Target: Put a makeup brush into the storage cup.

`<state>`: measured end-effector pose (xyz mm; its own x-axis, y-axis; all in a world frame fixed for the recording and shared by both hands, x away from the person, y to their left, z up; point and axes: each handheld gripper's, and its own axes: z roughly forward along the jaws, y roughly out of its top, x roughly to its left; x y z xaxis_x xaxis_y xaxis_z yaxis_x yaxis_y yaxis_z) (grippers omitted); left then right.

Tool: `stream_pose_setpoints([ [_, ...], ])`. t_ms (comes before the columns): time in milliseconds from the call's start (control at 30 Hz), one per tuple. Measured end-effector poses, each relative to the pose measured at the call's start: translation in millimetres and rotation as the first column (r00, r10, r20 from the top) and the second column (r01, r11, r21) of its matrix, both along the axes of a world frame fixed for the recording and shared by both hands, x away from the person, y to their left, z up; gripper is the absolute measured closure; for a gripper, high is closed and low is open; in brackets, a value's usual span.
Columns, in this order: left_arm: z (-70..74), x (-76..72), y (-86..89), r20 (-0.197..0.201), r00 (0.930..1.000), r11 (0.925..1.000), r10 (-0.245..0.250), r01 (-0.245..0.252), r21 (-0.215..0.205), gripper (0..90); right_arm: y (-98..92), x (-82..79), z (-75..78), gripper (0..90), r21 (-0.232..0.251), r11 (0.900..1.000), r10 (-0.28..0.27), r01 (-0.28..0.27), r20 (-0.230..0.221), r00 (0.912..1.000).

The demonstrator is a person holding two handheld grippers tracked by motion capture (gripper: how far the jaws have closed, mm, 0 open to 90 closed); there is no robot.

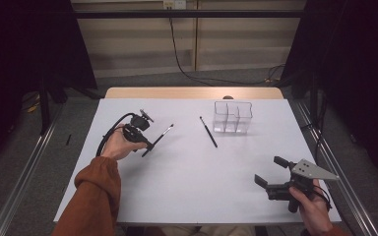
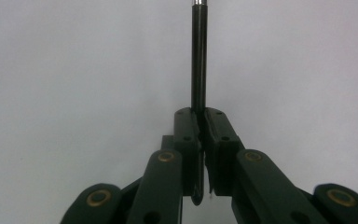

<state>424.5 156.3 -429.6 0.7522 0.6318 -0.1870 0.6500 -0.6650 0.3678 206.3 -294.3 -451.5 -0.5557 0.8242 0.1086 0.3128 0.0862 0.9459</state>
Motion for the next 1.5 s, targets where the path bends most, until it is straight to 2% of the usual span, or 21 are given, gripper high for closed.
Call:
stream_pose_setpoints([
  [167,1.0,-4.7,1.6,0.011,0.9997,0.9993,-0.024,0.024,-0.029,84.3,-0.1,-0.1,0.1,0.0,0.0,1.0,-0.001,0.001,0.001,1.0],
  [433,1.8,-10.9,5.8,0.049,0.9988,0.9963,0.002,0.002,-0.086,84.3,0.0,-0.1,0.0,0.0,0.0,1.0,-0.001,0.001,0.0,1.0],
  [633,1.7,-15.8,9.6,0.091,0.9952,0.9916,0.037,-0.025,-0.127,84.3,0.0,-0.1,0.0,0.0,0.001,1.0,-0.002,0.002,0.0,1.0],
  [667,1.7,-15.9,11.2,0.097,0.9949,0.9917,0.028,-0.015,-0.128,84.3,-0.1,-0.1,0.0,0.0,0.001,1.0,-0.002,0.002,0.0,1.0],
  [700,1.3,-17.0,11.5,0.092,0.995,0.9898,0.039,-0.026,-0.14,84.3,-0.1,-0.1,0.0,0.0,0.001,1.0,-0.002,0.002,-0.001,1.0],
  [733,1.5,-17.6,12.3,0.1,0.9947,0.9909,0.023,-0.01,-0.134,84.3,-0.1,-0.1,0.0,0.0,0.001,1.0,-0.003,0.003,0.0,1.0],
  [767,1.5,-19.4,11.9,0.11,0.9931,0.9898,0.041,-0.026,-0.14,84.3,0.0,-0.1,0.0,0.0,0.001,1.0,-0.003,0.003,0.0,1.0],
  [800,2.5,-21.0,12.4,0.118,0.9923,0.9866,0.039,-0.019,-0.162,84.3,0.1,0.1,-0.1,0.0,0.001,1.0,-0.002,0.002,-0.001,1.0],
  [867,3.1,-22.5,11.8,0.134,0.9903,0.9871,0.037,-0.016,-0.159,84.3,-0.1,0.2,-0.2,0.0,-0.002,1.0,-0.001,0.001,0.0,1.0],
  [900,3.2,-24.0,11.6,0.155,0.9873,0.9843,0.036,-0.009,-0.176,84.2,0.4,-0.1,0.1,0.0,0.002,1.0,-0.001,0.001,0.0,1.0],
  [933,3.2,-24.0,11.6,0.155,0.9873,0.9843,0.036,-0.009,-0.176,84.3,0.4,-0.1,0.1,0.0,0.002,1.0,-0.001,0.001,0.0,1.0],
  [1000,2.4,-25.7,10.8,0.169,0.984,0.9798,0.055,-0.02,-0.199,84.3,0.3,0.0,0.0,0.0,0.002,1.0,-0.002,0.002,-0.001,1.0],
  [1100,0.7,-27.5,10.5,0.188,0.9807,0.9787,0.054,-0.014,-0.205,84.3,0.2,0.0,0.0,0.0,0.001,1.0,-0.002,0.002,0.0,1.0],
  [1233,-0.5,-31.3,10.8,0.21,0.9745,0.9711,0.079,-0.027,-0.237,84.3,0.1,0.1,0.0,0.0,0.001,1.0,-0.001,0.001,0.0,1.0],
  [1267,-0.5,-32.0,11.3,0.216,0.9726,0.9673,0.086,-0.03,-0.252,84.3,0.2,0.0,0.0,0.0,0.002,1.0,-0.001,0.001,0.001,1.0],
  [1300,0.0,-32.6,12.4,0.226,0.9704,0.9677,0.086,-0.028,-0.251,84.3,0.2,0.0,0.0,0.0,0.002,1.0,-0.001,0.001,0.001,1.0],
  [1333,-0.1,-33.6,13.0,0.226,0.9694,0.9635,0.097,-0.035,-0.265,84.3,0.4,-0.1,0.1,0.0,0.002,1.0,0.0,0.0,0.001,1.0],
  [1367,0.3,-34.1,14.2,0.231,0.9681,0.9637,0.098,-0.034,-0.265,84.3,0.4,-0.1,0.0,0.0,0.002,1.0,0.0,0.0,0.001,1.0],
  [1400,0.1,-35.2,14.7,0.227,0.9665,0.9589,0.119,-0.052,-0.279,84.3,0.5,-0.1,0.0,0.0,0.003,1.0,-0.001,0.001,0.0,1.0],
  [1467,0.4,-35.9,17.1,0.236,0.9646,0.9568,0.119,-0.048,-0.287,84.3,0.8,-0.1,0.0,0.0,0.003,1.0,-0.001,0.001,-0.001,1.0],
  [1500,0.5,-36.9,17.6,0.237,0.9627,0.9532,0.13,-0.055,-0.297,84.3,0.8,-0.1,0.0,0.0,0.003,1.0,0.0,0.0,0.0,1.0],
])
